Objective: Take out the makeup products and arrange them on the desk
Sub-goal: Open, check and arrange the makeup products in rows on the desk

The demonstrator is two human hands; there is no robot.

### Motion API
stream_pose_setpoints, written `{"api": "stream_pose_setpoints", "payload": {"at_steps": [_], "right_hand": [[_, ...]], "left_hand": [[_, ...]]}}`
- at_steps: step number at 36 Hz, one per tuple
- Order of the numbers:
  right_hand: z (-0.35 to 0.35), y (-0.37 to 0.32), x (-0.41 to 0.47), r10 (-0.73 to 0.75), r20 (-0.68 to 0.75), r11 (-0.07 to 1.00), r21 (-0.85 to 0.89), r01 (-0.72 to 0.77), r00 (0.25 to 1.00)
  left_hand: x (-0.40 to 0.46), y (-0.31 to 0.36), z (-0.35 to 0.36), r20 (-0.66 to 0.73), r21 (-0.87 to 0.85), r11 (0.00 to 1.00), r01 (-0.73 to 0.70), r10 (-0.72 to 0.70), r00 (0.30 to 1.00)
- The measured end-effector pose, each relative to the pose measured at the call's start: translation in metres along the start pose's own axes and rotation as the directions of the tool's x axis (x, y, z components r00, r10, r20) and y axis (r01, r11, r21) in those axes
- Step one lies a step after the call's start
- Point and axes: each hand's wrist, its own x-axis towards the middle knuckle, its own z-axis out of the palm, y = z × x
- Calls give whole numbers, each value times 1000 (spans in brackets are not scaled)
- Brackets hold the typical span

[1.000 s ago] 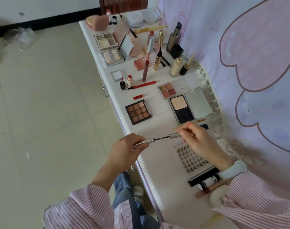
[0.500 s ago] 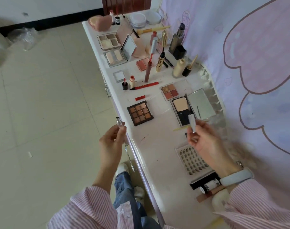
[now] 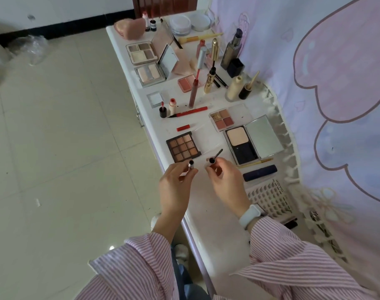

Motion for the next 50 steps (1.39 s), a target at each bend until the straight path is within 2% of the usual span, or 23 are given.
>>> {"api": "stream_pose_setpoints", "payload": {"at_steps": [4, 12, 15, 21, 25, 28, 31, 35, 40, 44, 50], "right_hand": [[6, 2, 3, -8, 2, 993, -118, 8, 1000], [8, 3, 5, 7, 61, 988, -156, 3, 998], [9, 6, 5, 11, 68, 985, -174, 1, 998], [6, 4, 3, 3, 75, 989, -148, 8, 997], [-6, 6, -4, -53, 7, 982, -179, 54, 999], [-18, 15, -7, -128, -46, 923, -372, 102, 991], [-27, 27, -4, -161, 32, 806, -573, 150, 986], [-34, 35, 0, -164, 150, 689, -690, 222, 975], [-37, 38, 6, -220, 250, 667, -667, 333, 943], [-33, 35, 4, -341, 353, 639, -593, 490, 871], [-25, 33, -2, -403, 344, 696, -486, 528, 848]], "left_hand": [[4, -3, 5, 12, 65, 996, -58, 57, 998], [2, -14, 11, 14, 140, 985, -97, 96, 995], [3, -16, 13, -2, 243, 962, -128, 132, 991], [3, -21, 12, 10, 329, 930, -167, 174, 985], [-6, -22, 9, -23, 332, 935, -128, 144, 989], [-18, -29, 8, -38, 391, 911, -130, 157, 987], [-29, -37, 7, -22, 429, 896, -114, 137, 990], [-36, -41, 6, -25, 406, 910, -78, 96, 995], [-36, -43, 7, -6, 411, 909, -73, 83, 997], [-35, -43, 7, -10, 408, 909, -84, 97, 995], [-34, -45, 5, -1, 428, 901, -68, 75, 997]]}}
